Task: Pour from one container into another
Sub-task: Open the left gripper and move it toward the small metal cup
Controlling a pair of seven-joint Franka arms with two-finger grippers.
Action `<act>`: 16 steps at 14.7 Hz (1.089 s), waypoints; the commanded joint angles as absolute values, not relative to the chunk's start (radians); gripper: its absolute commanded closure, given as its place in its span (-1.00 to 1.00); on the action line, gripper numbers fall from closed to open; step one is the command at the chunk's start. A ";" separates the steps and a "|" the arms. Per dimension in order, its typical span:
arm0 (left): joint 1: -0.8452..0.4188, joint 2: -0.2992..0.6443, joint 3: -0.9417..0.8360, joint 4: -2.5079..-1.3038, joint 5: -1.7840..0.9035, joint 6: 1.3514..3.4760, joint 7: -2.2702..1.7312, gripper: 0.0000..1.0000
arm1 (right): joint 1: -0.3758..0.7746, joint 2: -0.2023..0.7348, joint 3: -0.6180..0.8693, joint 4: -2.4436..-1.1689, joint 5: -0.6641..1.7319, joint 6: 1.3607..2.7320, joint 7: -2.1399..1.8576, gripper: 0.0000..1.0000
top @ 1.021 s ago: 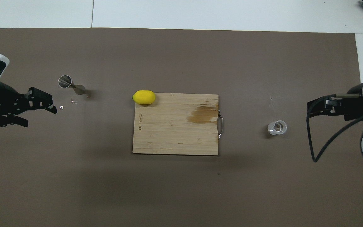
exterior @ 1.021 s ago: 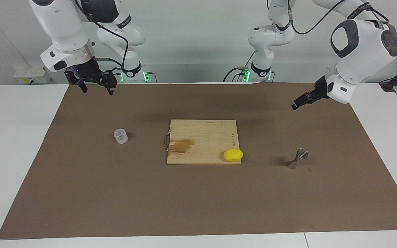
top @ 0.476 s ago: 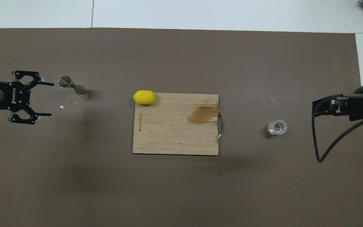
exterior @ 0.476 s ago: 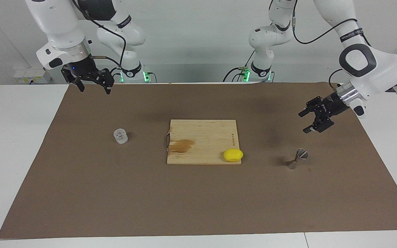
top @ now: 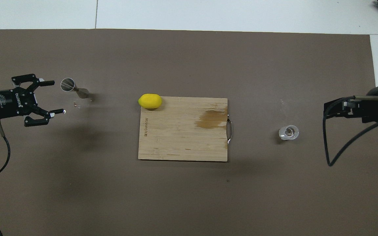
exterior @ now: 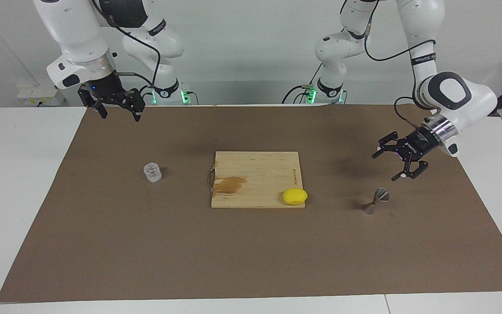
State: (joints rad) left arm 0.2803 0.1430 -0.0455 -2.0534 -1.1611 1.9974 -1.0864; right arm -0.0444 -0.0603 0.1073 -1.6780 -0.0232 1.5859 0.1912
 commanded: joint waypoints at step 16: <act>0.264 0.290 -0.066 -2.057 -1.494 2.163 -1.034 -1.00 | -0.052 -0.060 0.110 -1.709 -0.021 1.565 0.201 -1.00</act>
State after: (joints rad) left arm 0.2842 0.2841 -0.0707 -2.0558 -1.4652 2.1375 -1.0584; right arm -0.0454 -0.0412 0.1050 -1.6880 -0.0232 1.5673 0.1918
